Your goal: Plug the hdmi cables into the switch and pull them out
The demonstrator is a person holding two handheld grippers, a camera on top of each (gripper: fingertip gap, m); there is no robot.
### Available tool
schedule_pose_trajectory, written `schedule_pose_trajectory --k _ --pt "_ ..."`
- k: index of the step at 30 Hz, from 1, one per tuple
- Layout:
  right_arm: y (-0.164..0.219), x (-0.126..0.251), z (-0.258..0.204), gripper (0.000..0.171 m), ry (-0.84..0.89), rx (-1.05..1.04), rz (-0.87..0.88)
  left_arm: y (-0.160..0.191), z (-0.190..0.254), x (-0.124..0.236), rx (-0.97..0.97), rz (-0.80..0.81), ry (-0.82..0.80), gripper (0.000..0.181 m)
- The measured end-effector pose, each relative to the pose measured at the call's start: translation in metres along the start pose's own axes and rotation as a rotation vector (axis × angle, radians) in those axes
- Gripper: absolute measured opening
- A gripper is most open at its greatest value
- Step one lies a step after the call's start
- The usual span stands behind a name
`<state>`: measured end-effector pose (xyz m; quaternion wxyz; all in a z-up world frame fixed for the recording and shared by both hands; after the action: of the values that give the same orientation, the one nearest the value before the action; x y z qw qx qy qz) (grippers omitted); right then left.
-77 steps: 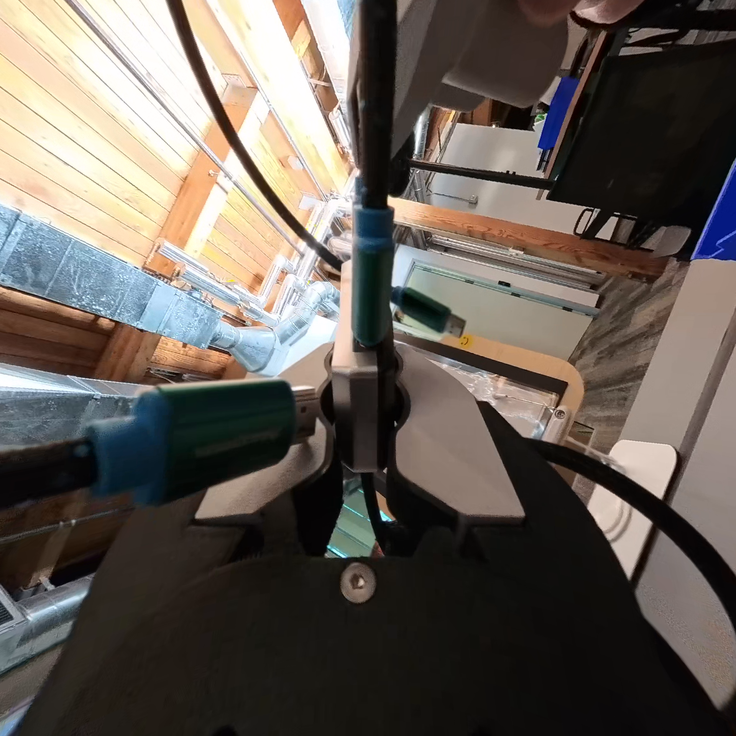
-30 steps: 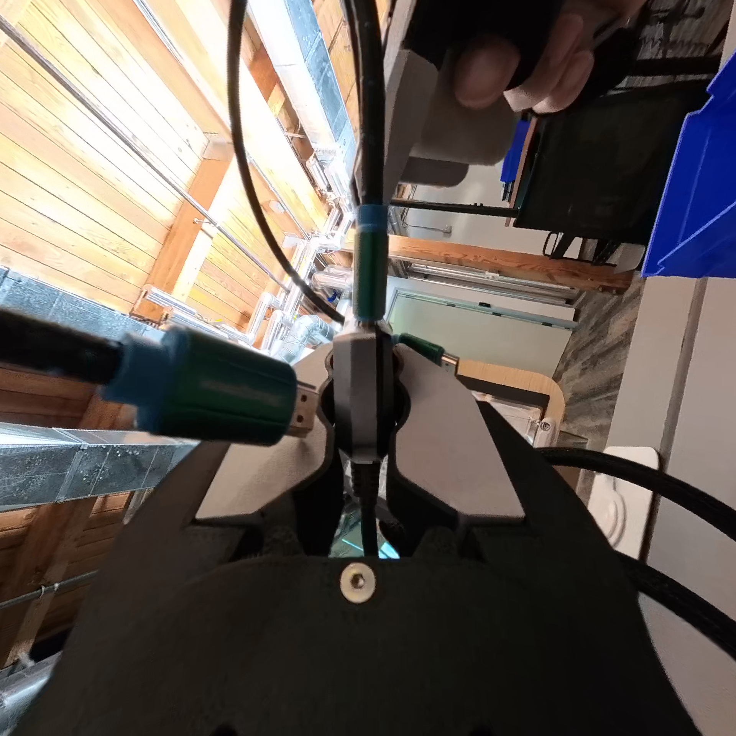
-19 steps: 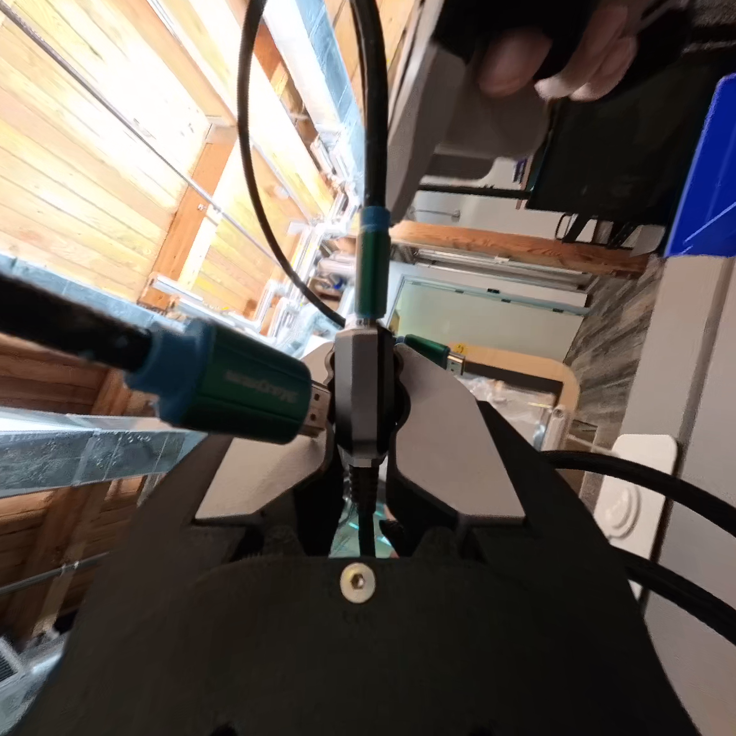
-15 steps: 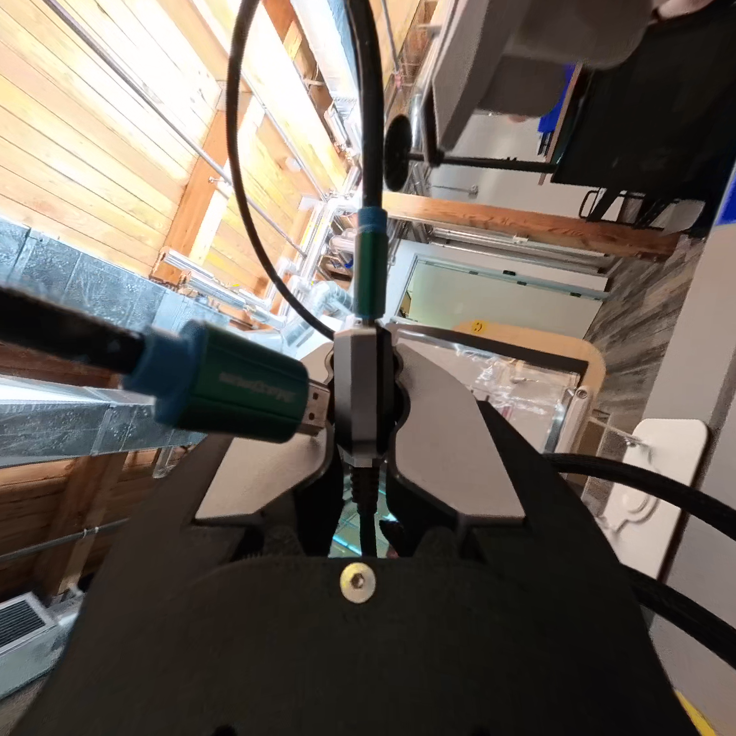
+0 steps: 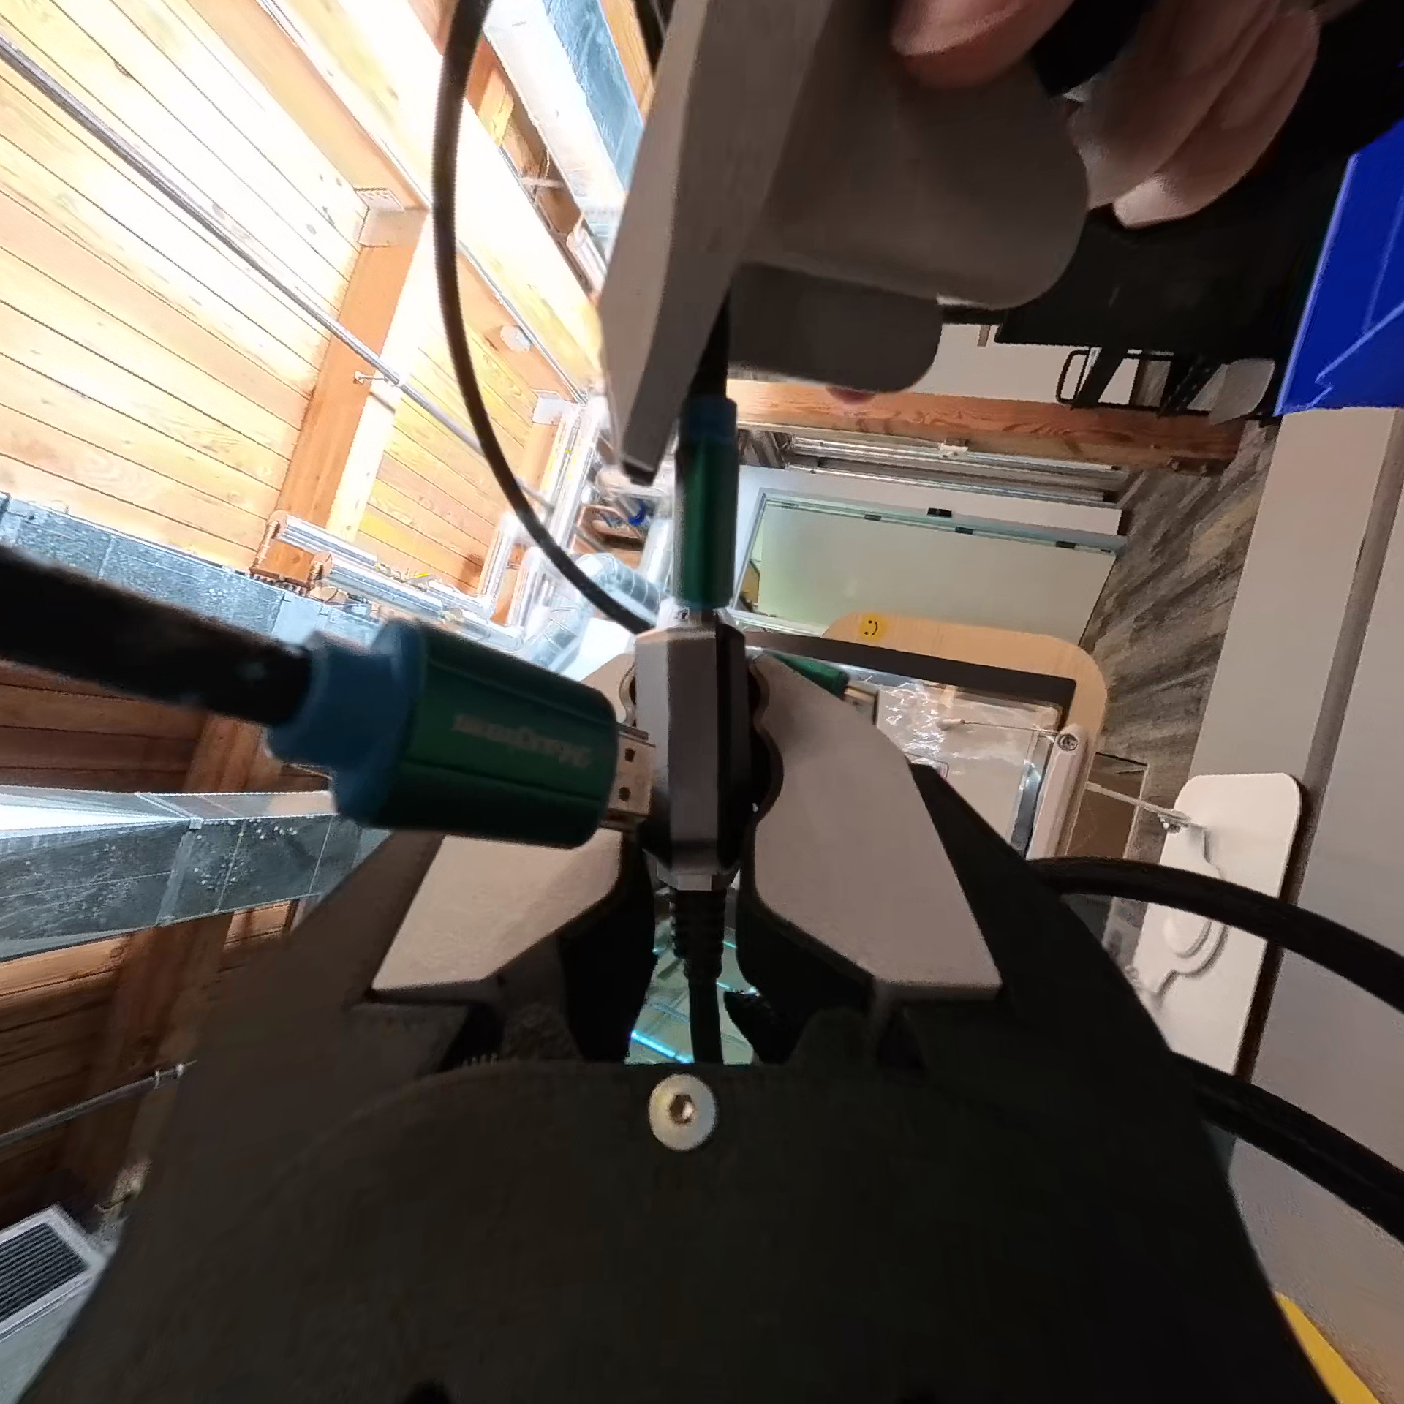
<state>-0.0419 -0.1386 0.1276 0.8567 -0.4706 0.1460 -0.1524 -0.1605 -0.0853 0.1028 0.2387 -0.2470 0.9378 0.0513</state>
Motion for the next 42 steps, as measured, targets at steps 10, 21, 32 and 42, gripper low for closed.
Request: schedule_pose_trajectory --k 10,21,32,42 --pt "0.003 0.001 0.004 0.008 0.042 -0.003 -0.065 0.006 0.002 -0.001 -0.013 -0.037 0.008 0.020" --pt "0.038 0.027 0.007 0.010 0.051 0.381 -0.334 0.015 -0.018 0.003 0.367 0.075 0.170 0.020" --pt "0.010 0.023 0.007 0.028 0.069 0.174 0.153 0.007 -0.024 0.007 0.976 0.369 0.552 0.020" --pt "0.024 0.008 0.001 0.025 -0.103 0.017 -0.021 0.000 -0.014 0.004 1.279 0.466 0.808 0.020"
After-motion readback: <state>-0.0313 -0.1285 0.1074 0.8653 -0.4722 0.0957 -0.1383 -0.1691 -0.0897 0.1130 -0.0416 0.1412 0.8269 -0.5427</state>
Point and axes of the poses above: each gripper's, where its closed fingertips meet, x back along the fingers, y out of its underside, z = x × y across the jaws, the point moved 8 cm from there along x, back along the fingers, and after that the axes turned 4 degrees about -y, right-handed, at the moved point
